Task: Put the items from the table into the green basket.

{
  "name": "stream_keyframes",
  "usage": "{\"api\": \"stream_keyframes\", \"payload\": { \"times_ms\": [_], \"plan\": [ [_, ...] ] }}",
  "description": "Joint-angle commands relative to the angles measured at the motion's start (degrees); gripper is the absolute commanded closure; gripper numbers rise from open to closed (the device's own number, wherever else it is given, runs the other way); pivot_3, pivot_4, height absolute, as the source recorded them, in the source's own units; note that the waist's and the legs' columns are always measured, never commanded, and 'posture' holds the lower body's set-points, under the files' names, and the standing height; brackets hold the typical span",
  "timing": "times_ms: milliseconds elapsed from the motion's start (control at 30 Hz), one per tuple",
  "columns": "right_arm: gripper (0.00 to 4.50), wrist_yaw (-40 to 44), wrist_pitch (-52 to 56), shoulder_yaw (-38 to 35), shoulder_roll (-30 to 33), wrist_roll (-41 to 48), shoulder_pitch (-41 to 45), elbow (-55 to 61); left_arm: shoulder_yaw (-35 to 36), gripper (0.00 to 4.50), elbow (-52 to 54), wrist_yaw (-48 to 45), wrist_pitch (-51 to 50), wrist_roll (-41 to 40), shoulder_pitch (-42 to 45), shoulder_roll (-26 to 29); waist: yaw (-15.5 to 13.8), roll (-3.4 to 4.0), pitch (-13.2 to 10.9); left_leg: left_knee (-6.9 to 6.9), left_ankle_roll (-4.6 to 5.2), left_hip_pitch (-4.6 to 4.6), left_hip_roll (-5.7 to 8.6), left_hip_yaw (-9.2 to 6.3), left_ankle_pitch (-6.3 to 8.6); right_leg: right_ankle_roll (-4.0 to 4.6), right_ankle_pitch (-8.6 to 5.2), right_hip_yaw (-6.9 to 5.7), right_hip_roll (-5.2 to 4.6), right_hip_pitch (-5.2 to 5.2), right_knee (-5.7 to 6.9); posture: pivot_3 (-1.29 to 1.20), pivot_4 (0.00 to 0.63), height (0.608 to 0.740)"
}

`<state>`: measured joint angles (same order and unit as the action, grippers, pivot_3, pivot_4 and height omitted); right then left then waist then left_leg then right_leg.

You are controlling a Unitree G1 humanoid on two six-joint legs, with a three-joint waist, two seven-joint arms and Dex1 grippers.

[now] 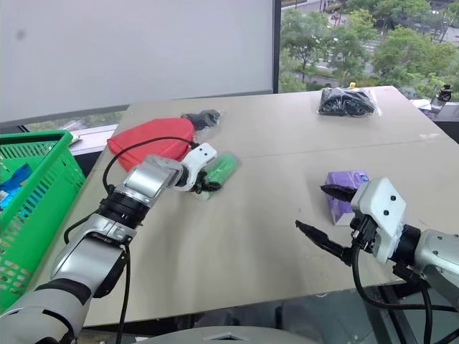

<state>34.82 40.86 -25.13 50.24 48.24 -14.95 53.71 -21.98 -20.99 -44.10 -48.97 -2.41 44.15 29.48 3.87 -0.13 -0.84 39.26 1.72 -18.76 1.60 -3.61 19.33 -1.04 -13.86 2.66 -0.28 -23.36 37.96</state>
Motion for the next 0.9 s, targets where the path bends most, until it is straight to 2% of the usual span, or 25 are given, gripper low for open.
{"api": "stream_keyframes", "payload": {
  "times_ms": [33,133,167,233,333,433,533,633,700,767,900],
  "plan": [
    [0.00,-0.1,-2.0,0.7,-0.1,-0.9,1.7,0.8,7.3,2.42,5.1,-2.8,0.2,-6.1,-1.6,-1.3,0.0,0.01,0.0,0.00,0.00,-0.01,-0.01,-0.03,0.00,0.00,0.00,-0.02,0.01,0.00,-0.01,-0.21,0.000,0.740],
    [0.00,-0.6,-2.5,2.9,-0.1,-1.2,4.8,0.3,17.6,2.42,8.0,-2.8,-1.5,-12.0,-1.3,-0.6,0.1,-0.27,-0.3,0.04,-0.02,-0.14,-0.08,-0.01,-0.01,0.01,0.01,-0.02,0.02,-0.15,0.01,-0.17,0.000,0.740],
    [0.00,-1.1,-2.4,4.6,-0.3,-1.4,6.6,0.2,22.7,2.42,7.3,-1.1,-2.2,-14.4,-0.2,-0.4,0.2,-0.34,-0.3,0.05,-0.05,-0.18,-0.10,-0.02,-0.03,0.01,0.01,-0.03,0.03,-0.20,0.01,-0.16,0.000,0.740],
    [0.00,-2.1,-1.1,8.8,0.1,-1.2,11.4,0.3,33.2,2.42,3.0,7.0,2.7,-15.6,3.0,1.9,0.6,-0.41,-0.4,0.05,-0.13,-0.19,-0.18,0.03,-0.06,0.03,0.01,-0.02,0.08,-0.25,0.02,-0.12,0.000,0.740],
    [0.00,-2.5,-0.1,13.3,-1.8,3.1,20.6,-2.3,41.0,2.42,-3.5,13.4,8.6,-14.4,6.7,9.2,1.5,-0.61,-0.6,-0.02,-0.14,-0.15,-0.25,0.07,-0.06,0.06,0.03,0.02,0.16,-0.36,0.09,-0.08,0.000,0.740],
    [0.00,-2.1,0.3,16.0,-3.5,5.0,27.4,-4.7,40.5,2.42,-10.1,12.3,13.9,-11.2,9.5,18.1,1.1,-0.60,-0.6,-0.22,-0.37,-0.11,-0.19,-0.04,-0.17,0.08,0.04,0.14,0.19,-0.43,0.04,-0.04,0.000,0.740],
    [0.00,0.3,-0.8,18.0,-4.4,5.6,31.2,-6.1,36.1,2.42,-19.4,9.5,18.5,-5.8,12.1,26.9,-0.7,-0.62,-0.5,-0.29,-0.34,-0.17,0.08,-0.17,-0.15,0.07,0.04,-0.02,-0.12,-0.49,-0.05,-0.01,0.000,0.740],
    [0.00,3.3,-2.3,19.3,-5.0,5.4,33.5,-7.2,31.7,2.42,-30.5,10.8,23.4,0.5,15.6,34.0,-2.3,-0.74,-0.5,-0.30,-0.31,-0.29,0.23,-0.37,-0.14,0.07,0.04,-0.33,-0.30,-0.55,-0.08,0.02,0.000,0.740],
    [0.00,4.3,-2.8,19.9,-5.0,4.7,34.3,-7.7,30.3,2.42,-36.0,11.6,25.3,2.4,18.1,35.9,-3.5,-0.87,-0.4,-0.22,-0.31,-0.50,0.24,-0.49,-0.14,0.07,0.04,-0.45,-0.31,-0.68,-0.08,0.02,0.000,0.740],
    [0.00,5.0,-3.2,20.5,-5.2,3.9,35.3,-8.3,29.0,2.42,-40.3,11.7,27.4,4.4,19.0,37.4,-4.7,-1.06,-0.3,0.02,-0.33,-1.11,0.28,-0.74,-0.15,0.07,0.04,-0.71,-0.36,-1.11,-0.01,0.02,0.000,0.740],
    [0.00,5.9,-3.4,20.7,-5.1,3.1,35.8,-8.8,27.9,2.42,-45.4,13.2,31.1,6.9,18.2,39.3,-5.8,-1.13,-0.3,0.03,-0.33,-1.24,0.39,-0.88,-0.16,0.08,0.05,-0.91,-0.53,-1.18,0.03,0.02,0.000,0.740]
  ]
}}
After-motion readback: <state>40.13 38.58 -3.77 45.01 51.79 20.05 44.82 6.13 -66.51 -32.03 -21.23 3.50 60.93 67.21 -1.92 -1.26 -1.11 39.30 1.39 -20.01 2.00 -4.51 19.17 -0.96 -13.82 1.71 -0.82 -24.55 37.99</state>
